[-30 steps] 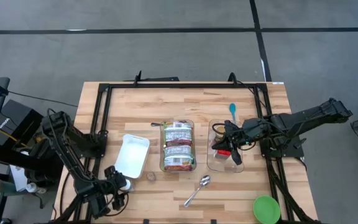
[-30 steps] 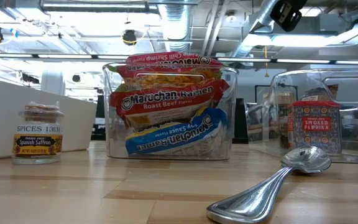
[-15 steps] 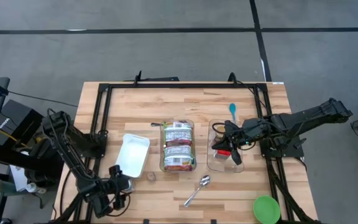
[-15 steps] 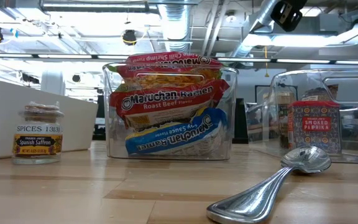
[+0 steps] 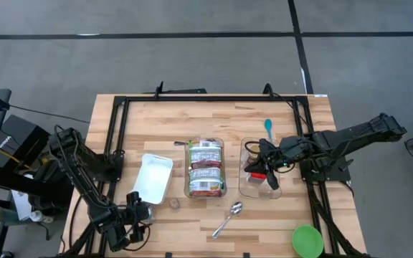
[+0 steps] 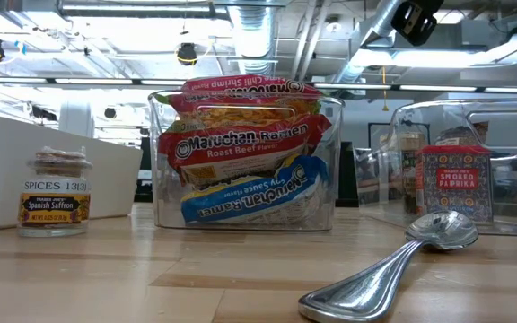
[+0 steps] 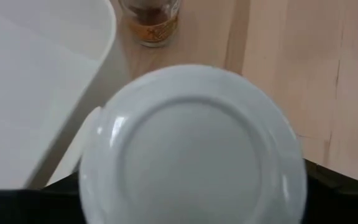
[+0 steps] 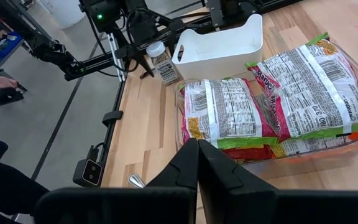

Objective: Pick & Place Food Item
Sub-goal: Put the white spice bottle into the right transparent bin

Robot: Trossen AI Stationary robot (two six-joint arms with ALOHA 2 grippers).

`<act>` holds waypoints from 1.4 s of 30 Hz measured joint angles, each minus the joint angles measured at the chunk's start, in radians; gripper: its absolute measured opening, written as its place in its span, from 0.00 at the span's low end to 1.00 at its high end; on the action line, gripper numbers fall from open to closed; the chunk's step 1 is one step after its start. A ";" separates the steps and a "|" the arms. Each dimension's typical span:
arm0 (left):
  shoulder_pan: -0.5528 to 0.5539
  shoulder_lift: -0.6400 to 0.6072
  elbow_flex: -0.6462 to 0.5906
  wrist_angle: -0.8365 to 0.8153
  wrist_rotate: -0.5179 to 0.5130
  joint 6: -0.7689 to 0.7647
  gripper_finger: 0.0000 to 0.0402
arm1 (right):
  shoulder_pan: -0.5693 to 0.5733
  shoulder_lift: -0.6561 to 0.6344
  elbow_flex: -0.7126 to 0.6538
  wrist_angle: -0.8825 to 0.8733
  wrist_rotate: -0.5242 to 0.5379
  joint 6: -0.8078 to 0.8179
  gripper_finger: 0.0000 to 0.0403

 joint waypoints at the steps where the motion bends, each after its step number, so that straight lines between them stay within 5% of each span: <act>1: 0.000 0.000 0.000 -0.002 0.000 0.000 0.74 | 0.000 0.000 0.000 0.000 0.000 0.000 0.00; 15: -0.053 0.000 0.000 -0.055 -0.090 -0.107 0.74 | 0.000 0.000 0.000 0.000 0.000 0.000 0.00; 26: -0.053 0.003 -0.077 0.104 -0.083 -0.110 0.74 | 0.000 0.000 0.000 0.001 0.000 0.000 0.00; 42: -0.053 0.003 -0.079 0.054 -0.068 -0.106 0.72 | -0.006 0.000 0.000 0.001 0.000 0.008 0.00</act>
